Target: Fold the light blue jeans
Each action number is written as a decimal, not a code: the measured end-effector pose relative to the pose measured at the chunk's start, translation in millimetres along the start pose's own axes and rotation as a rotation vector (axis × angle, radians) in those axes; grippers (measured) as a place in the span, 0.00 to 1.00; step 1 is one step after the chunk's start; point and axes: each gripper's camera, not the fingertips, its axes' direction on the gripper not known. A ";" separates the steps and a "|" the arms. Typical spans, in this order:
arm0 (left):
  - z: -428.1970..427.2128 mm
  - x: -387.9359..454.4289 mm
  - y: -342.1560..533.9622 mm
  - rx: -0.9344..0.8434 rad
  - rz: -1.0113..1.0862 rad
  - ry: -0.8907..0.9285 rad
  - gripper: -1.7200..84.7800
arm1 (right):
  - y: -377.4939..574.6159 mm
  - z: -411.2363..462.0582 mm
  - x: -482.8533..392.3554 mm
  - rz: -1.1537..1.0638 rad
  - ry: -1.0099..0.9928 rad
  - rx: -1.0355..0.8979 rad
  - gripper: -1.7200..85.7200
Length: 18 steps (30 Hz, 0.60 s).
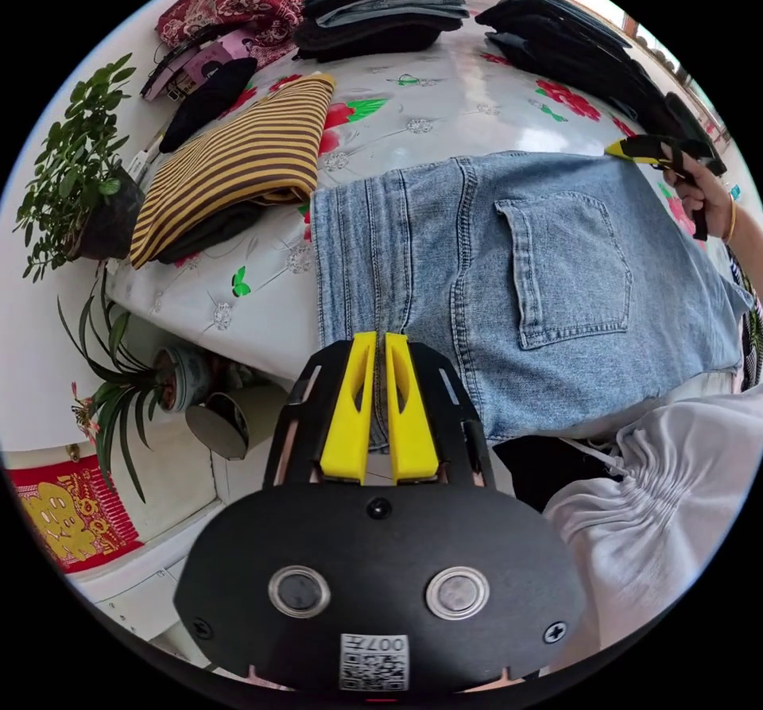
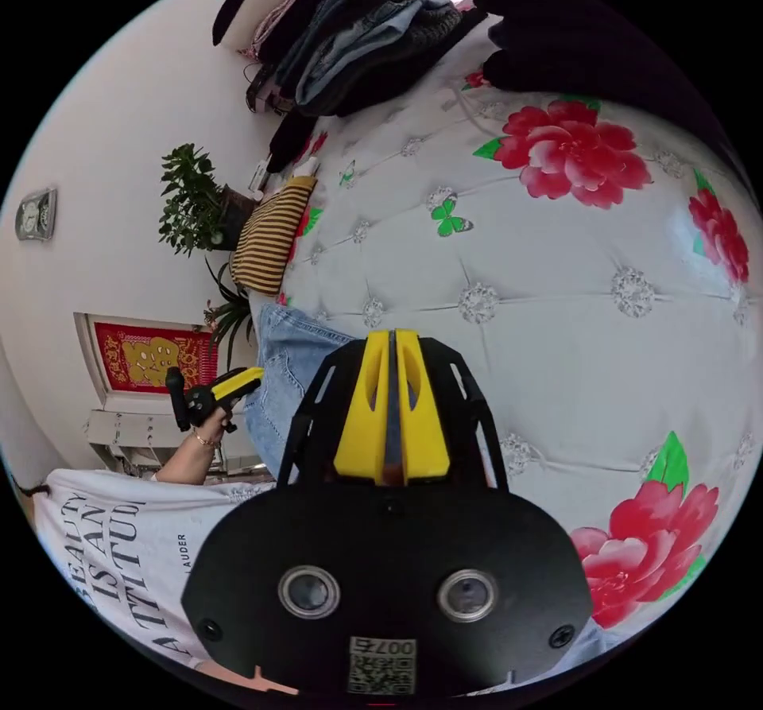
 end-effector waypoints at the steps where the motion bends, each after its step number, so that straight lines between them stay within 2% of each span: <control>1: 2.4 2.7 -4.2 -0.013 -0.014 -0.009 0.02 | -1.4 -4.5 -0.8 0.019 0.050 0.060 0.02; 3: 5.4 4.5 -7.5 -0.025 -0.042 0.006 0.02 | 2.7 -16.1 -0.3 0.034 0.089 0.159 0.03; 6: 8.2 4.8 -4.4 -0.013 -0.092 0.058 0.03 | 21.0 -32.7 9.2 0.038 -0.036 0.184 0.04; 8: 7.7 6.4 -0.4 0.002 -0.108 0.081 0.04 | 49.0 -50.7 15.2 0.042 -0.029 0.237 0.05; 11: -3.0 11.4 5.7 0.022 -0.126 0.090 0.05 | 117.0 -91.0 30.7 0.091 0.079 0.344 0.06; 15: -45.6 19.3 11.1 0.156 -0.128 0.036 0.06 | 243.8 -162.1 65.2 0.342 0.324 0.512 0.07; 18: -65.4 26.1 0.5 0.221 -0.120 0.071 0.06 | 335.4 -215.5 85.3 0.571 0.526 0.650 0.08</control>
